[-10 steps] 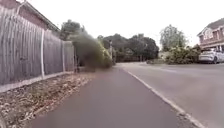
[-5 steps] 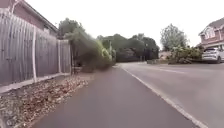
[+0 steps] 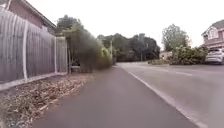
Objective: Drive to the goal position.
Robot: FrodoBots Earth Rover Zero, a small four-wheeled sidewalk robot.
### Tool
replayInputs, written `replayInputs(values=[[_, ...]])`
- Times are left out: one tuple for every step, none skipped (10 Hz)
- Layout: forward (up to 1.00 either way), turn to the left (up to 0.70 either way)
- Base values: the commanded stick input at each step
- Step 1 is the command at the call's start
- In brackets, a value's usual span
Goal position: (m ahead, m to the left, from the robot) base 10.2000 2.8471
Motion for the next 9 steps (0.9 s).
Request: replayInputs(values=[[1.00,0.00],[1.00,0.00],[1.00,0.00],[1.00,0.00],[1.00,0.00],[1.00,0.00],[1.00,0.00],[1.00,0.00],[1.00,0.00]])
